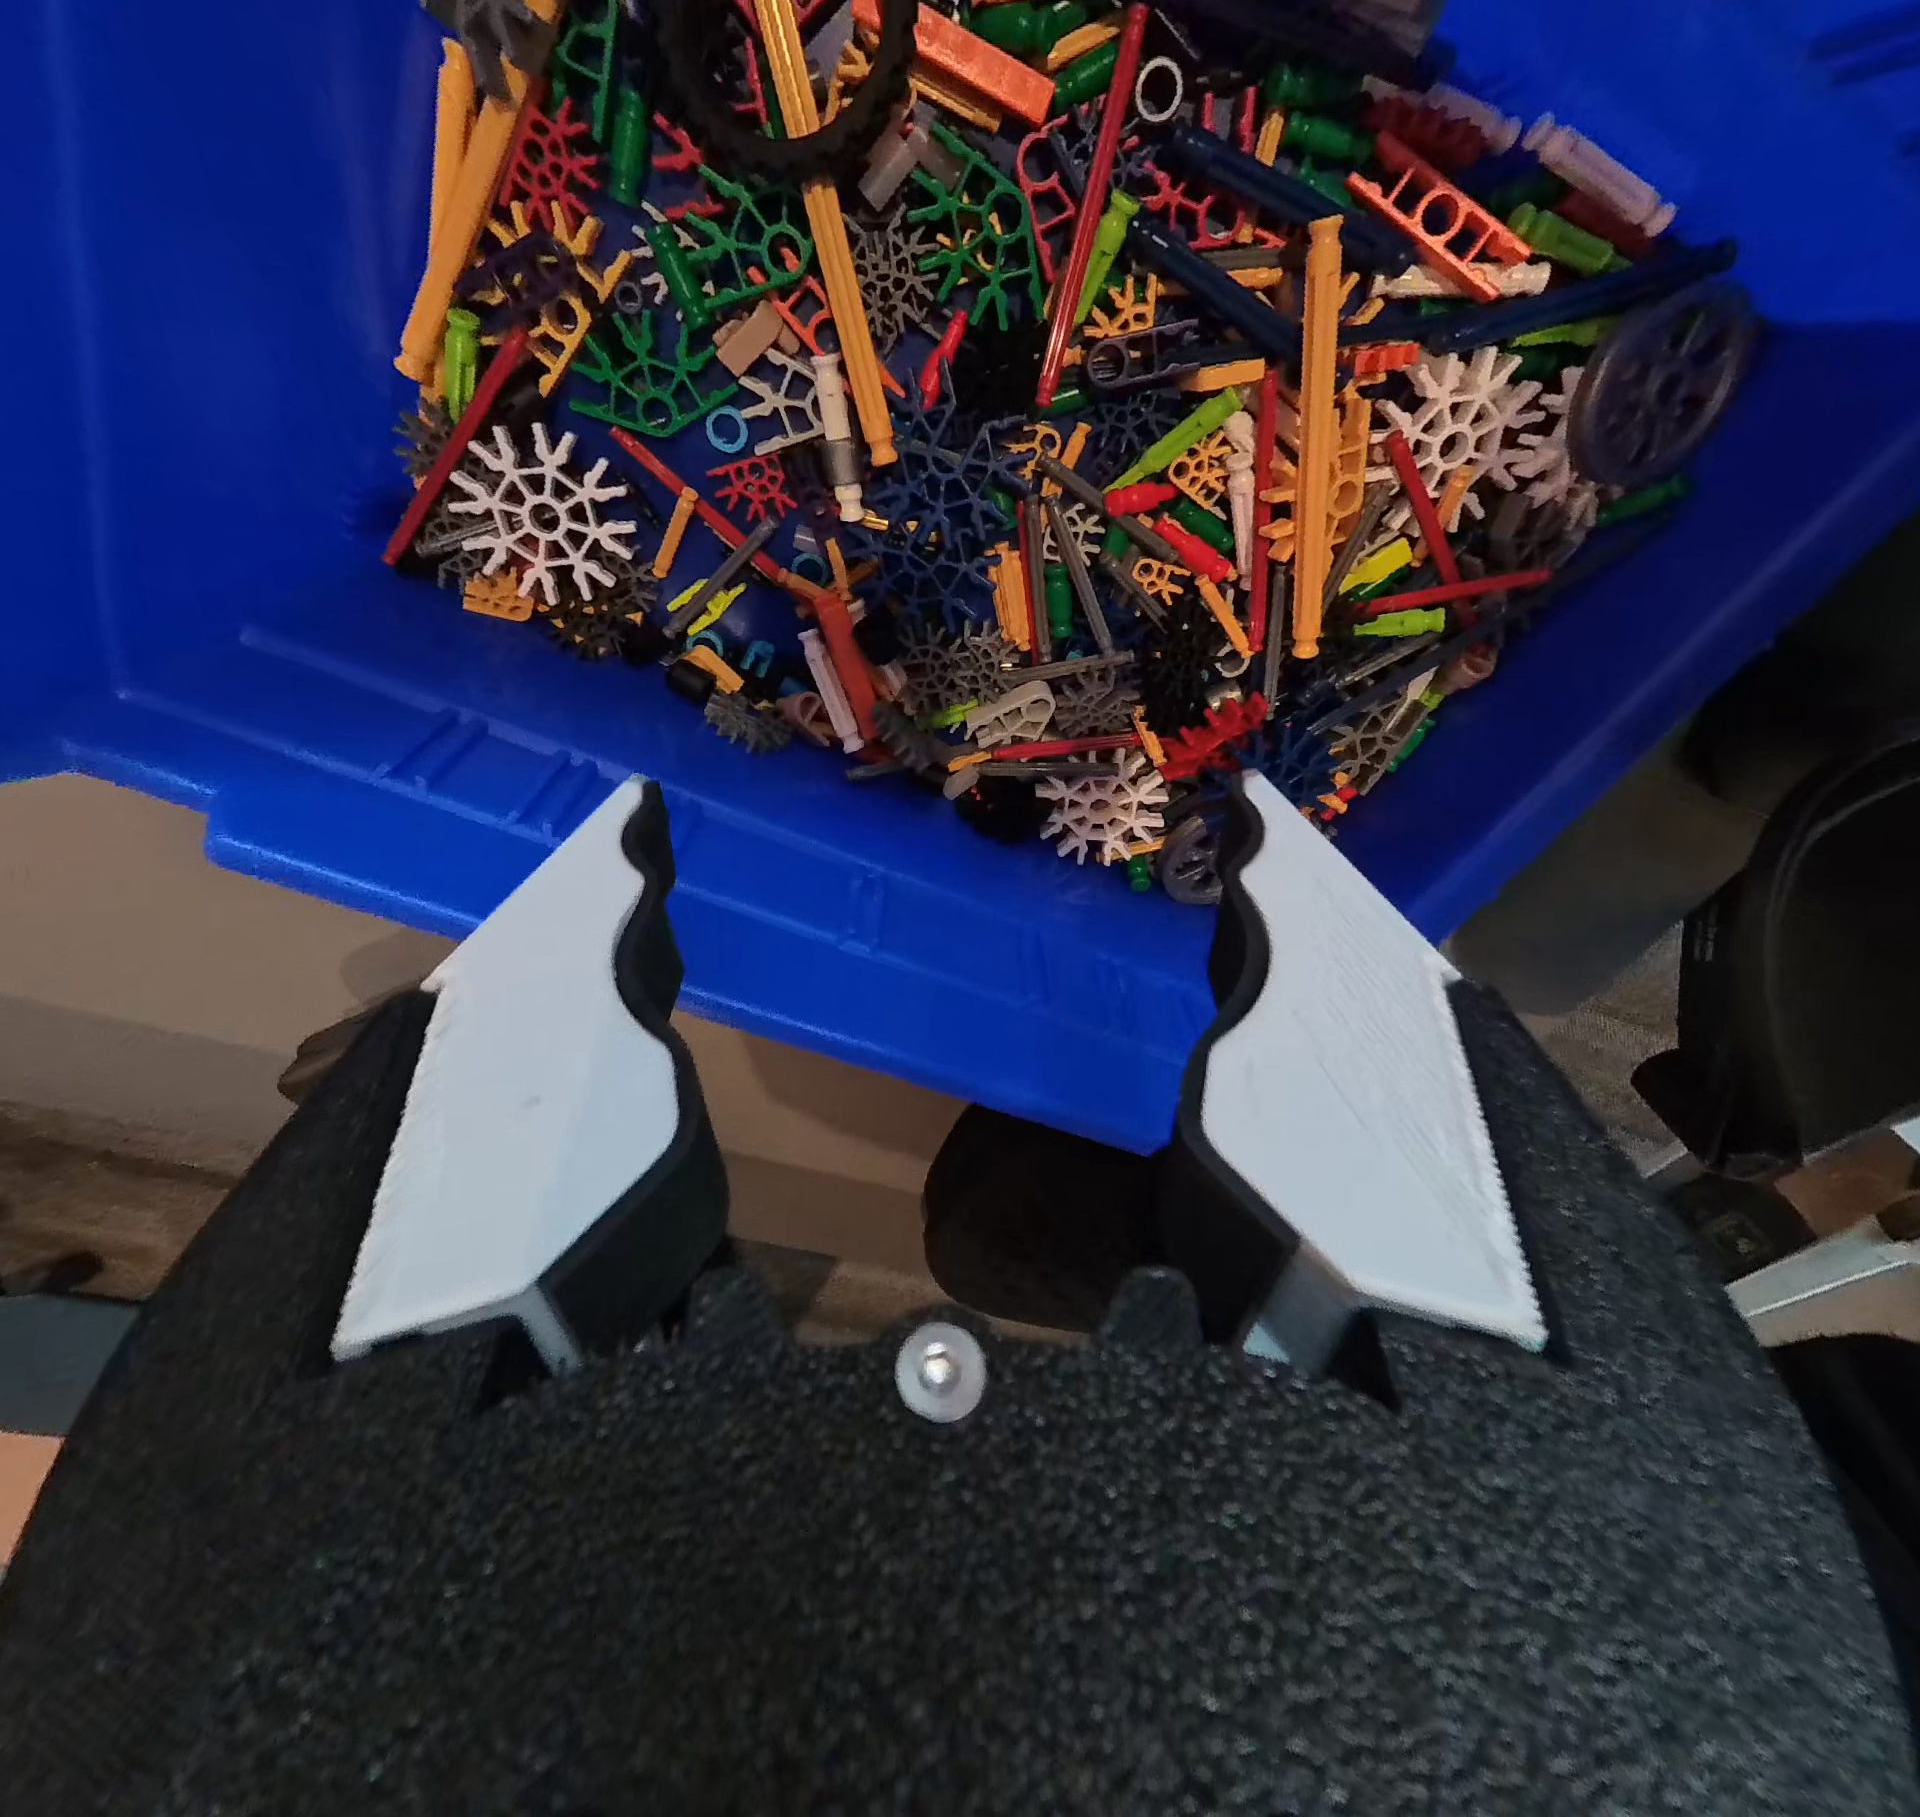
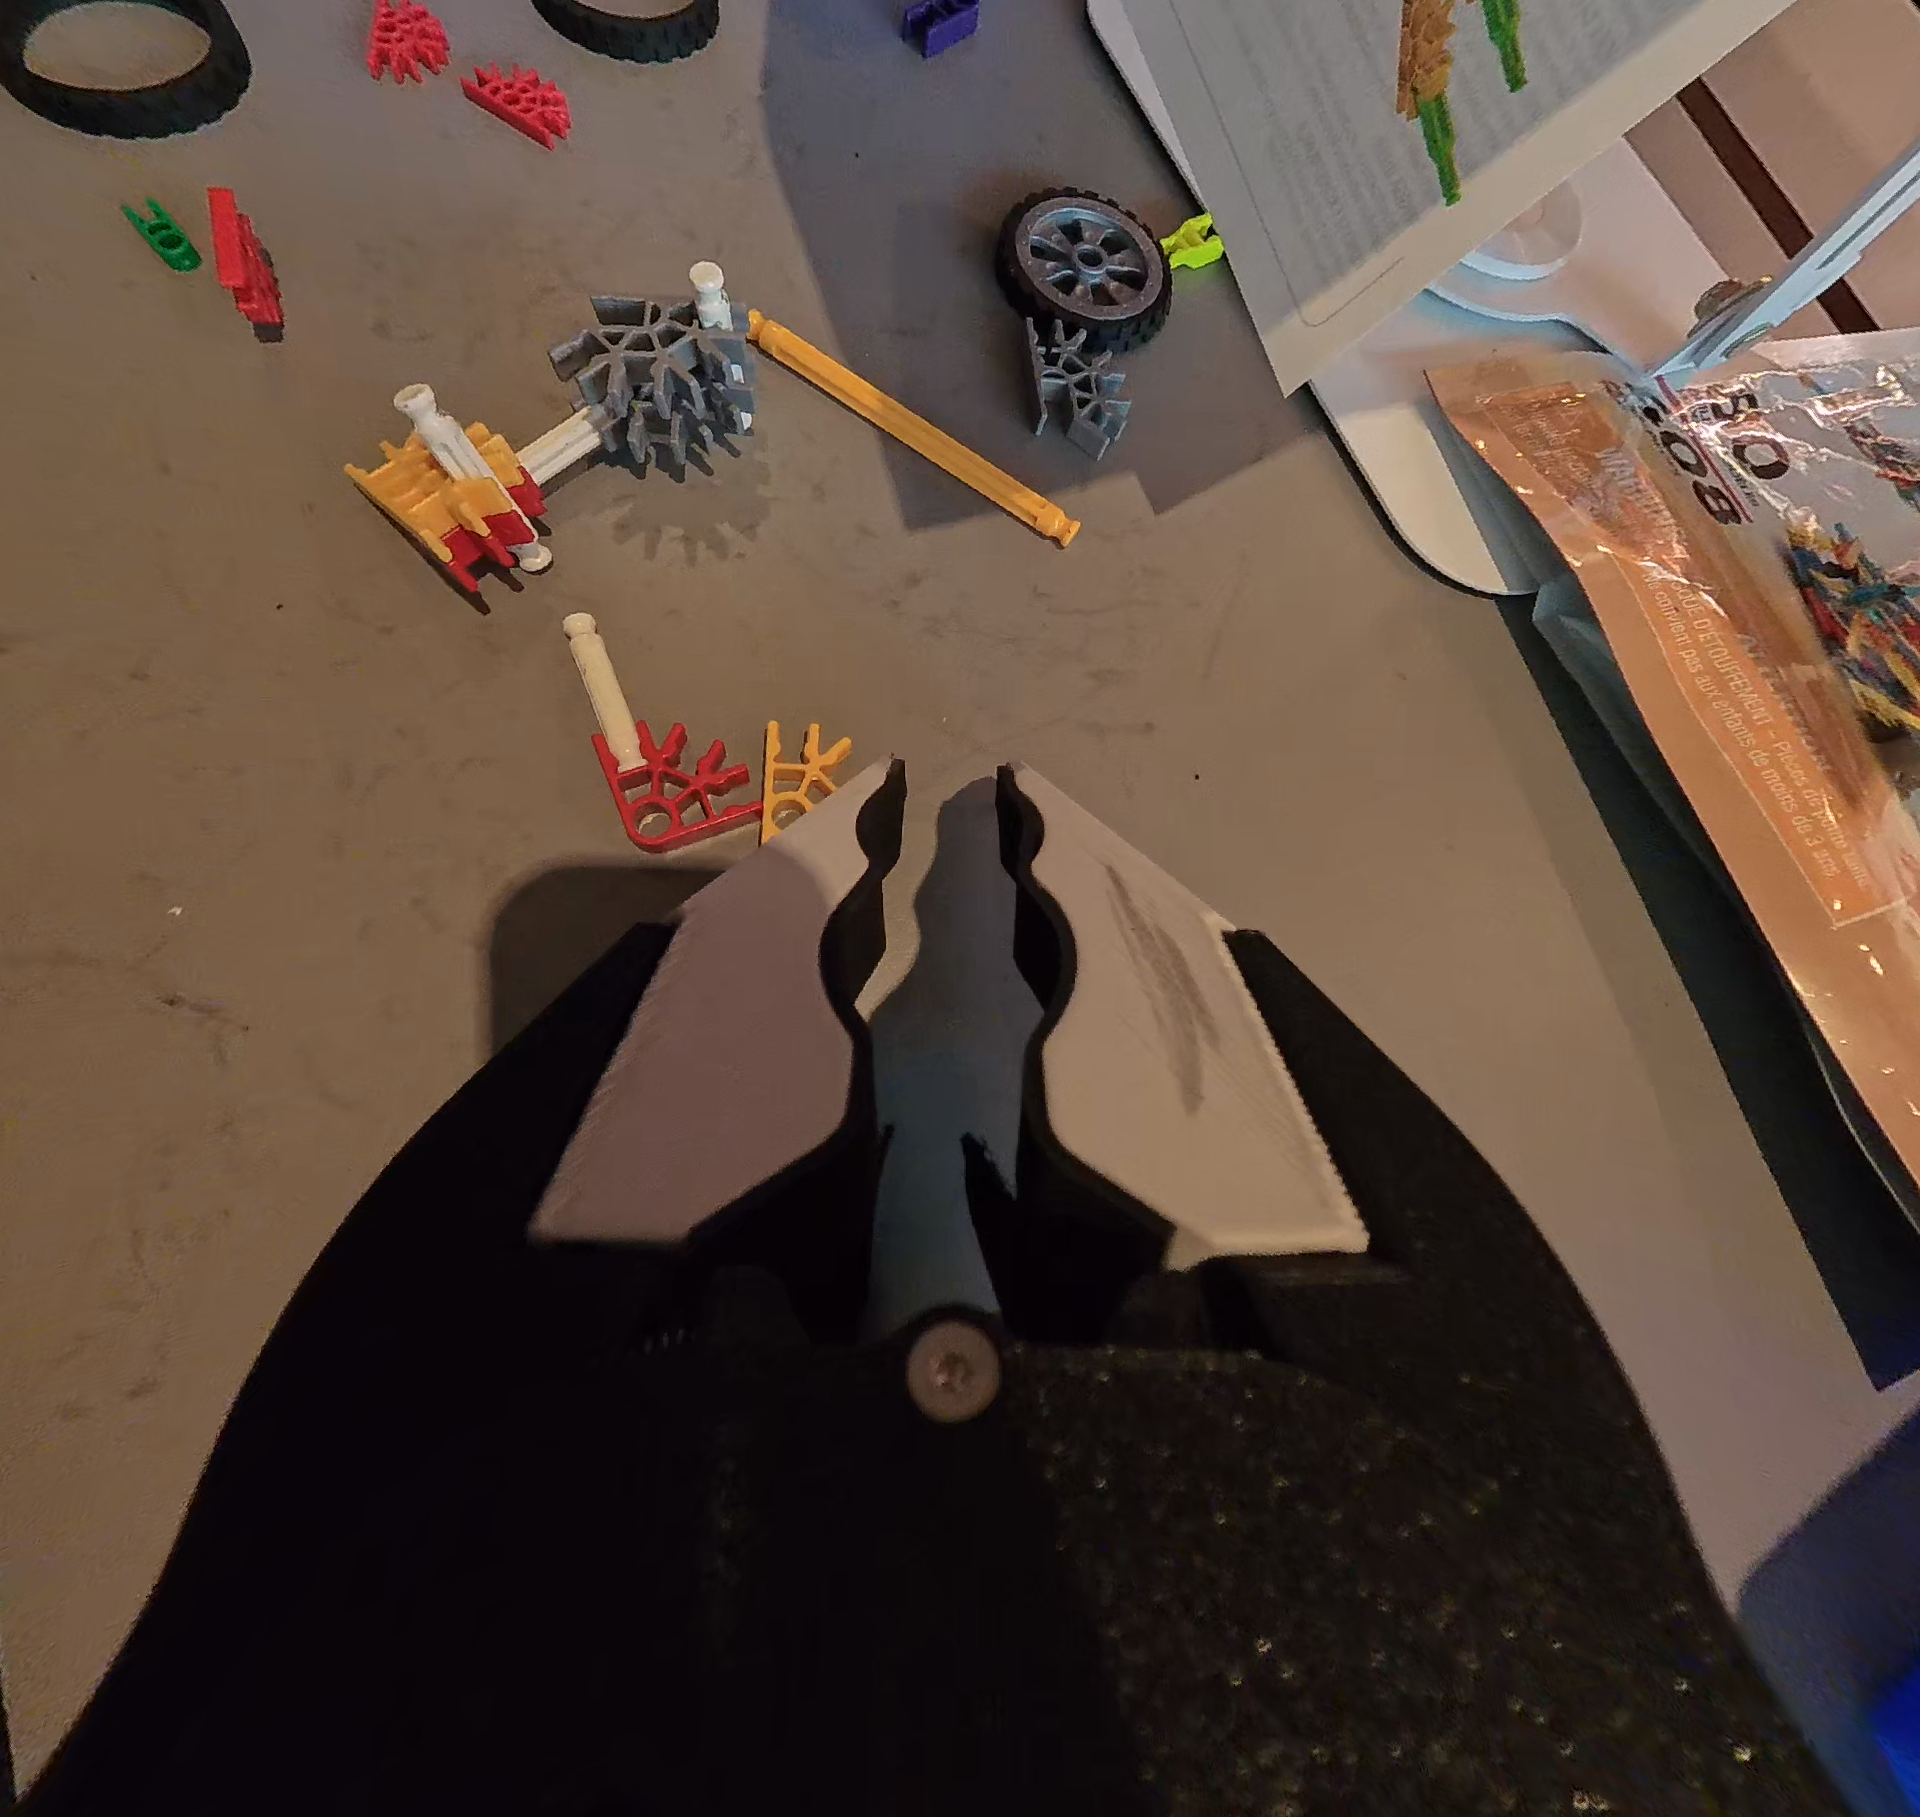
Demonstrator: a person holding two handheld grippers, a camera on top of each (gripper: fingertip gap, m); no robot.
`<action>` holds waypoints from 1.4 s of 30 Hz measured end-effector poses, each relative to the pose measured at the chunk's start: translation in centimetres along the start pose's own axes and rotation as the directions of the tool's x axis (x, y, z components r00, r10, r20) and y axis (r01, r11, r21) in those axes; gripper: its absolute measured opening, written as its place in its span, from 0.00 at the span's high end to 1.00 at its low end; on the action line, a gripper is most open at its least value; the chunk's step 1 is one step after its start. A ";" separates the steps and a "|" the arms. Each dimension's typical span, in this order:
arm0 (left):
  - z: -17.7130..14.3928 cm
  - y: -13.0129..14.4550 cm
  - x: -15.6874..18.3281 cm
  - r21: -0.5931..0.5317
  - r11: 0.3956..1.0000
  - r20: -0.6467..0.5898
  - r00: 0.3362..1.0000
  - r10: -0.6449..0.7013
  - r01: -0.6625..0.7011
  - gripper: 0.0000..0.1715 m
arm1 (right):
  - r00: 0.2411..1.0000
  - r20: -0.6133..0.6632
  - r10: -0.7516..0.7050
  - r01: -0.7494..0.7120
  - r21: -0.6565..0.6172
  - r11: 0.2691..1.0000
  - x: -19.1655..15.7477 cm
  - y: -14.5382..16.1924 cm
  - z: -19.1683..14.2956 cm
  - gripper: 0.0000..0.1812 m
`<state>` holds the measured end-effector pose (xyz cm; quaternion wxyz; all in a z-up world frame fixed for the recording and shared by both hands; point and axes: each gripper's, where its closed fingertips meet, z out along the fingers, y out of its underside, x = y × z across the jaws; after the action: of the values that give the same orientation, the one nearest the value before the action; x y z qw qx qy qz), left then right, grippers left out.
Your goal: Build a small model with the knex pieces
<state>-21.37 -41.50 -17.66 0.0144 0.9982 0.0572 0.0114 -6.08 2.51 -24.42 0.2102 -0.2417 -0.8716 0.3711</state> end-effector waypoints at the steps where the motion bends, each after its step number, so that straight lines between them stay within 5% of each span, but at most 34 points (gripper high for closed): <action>1: 0.1 -0.1 0.0 0.001 1.000 0.000 1.000 0.001 -0.001 0.41 | 1.000 0.001 0.000 0.000 0.001 1.000 0.0 0.0 0.0 0.91; 9: 1.1 0.5 0.3 -0.034 0.999 0.037 0.999 0.011 -0.010 0.44 | 1.000 0.003 0.003 -0.003 0.001 1.000 0.0 0.0 0.0 0.91; 23: 2.6 1.4 5.9 -0.019 0.996 -0.049 0.995 0.081 -0.082 0.44 | 1.000 0.008 0.000 0.000 -0.001 1.000 -0.1 0.0 0.0 0.90; 42: 6.5 2.6 6.8 -0.131 0.985 -0.041 0.993 0.111 -0.116 0.53 | 1.000 0.009 0.002 -0.002 -0.001 1.000 -0.1 0.0 0.0 0.90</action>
<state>-14.20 -43.45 -23.92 0.0795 0.9963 -0.0004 0.0329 -6.02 2.47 -24.44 0.2059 -0.2411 -0.8724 0.3720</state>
